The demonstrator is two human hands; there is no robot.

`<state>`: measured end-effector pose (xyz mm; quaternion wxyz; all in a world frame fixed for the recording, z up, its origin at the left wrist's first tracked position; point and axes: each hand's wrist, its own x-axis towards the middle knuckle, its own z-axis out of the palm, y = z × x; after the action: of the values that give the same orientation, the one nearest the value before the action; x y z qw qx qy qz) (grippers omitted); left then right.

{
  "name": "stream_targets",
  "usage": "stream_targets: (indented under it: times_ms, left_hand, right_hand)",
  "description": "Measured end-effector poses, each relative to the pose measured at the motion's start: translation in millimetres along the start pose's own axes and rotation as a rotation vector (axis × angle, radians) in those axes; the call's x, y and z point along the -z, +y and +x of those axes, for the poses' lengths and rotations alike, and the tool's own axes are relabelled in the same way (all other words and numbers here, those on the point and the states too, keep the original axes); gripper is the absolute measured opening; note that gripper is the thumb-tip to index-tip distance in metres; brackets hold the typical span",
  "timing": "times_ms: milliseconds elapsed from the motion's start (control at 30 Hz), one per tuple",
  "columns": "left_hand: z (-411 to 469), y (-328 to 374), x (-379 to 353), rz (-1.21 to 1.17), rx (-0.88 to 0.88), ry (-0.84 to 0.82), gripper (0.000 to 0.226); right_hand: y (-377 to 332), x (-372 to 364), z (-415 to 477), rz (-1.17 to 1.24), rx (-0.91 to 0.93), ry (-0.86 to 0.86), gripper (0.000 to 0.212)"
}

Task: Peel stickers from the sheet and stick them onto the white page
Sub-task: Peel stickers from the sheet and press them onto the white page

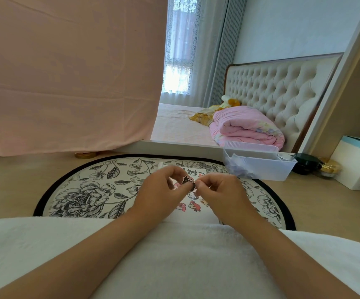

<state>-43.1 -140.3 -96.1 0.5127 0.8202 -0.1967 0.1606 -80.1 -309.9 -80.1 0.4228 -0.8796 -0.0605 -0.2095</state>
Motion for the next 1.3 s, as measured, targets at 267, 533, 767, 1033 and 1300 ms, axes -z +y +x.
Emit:
stream_targets:
  times_ms: [267,533,767,1033,1300]
  left_hand:
    - [-4.7,7.8,0.3,0.124,-0.061,0.039,0.004]
    - [-0.9,3.7,-0.4,-0.072,0.052,-0.066,0.009]
    - [0.2,0.2,-3.1,-0.01,0.034,-0.078,0.014]
    - [0.8,1.8,-2.4,-0.057,0.009,-0.114,0.014]
    - [1.3,5.0,1.2,-0.099,0.022,-0.144,0.024]
  right_hand:
    - [1.4,-4.3,-1.4,-0.081,0.041,0.087,0.017]
    - [2.9,-2.5,-4.0,-0.248,0.188,0.099,0.012]
    - [3.3,-4.9,-4.3,-0.329,0.24,0.111,0.011]
    - [4.0,-8.0,-1.5,-0.035,0.04,0.048,0.013]
    - [-1.6,-4.7,-2.2,0.184,-0.043,0.012,0.008]
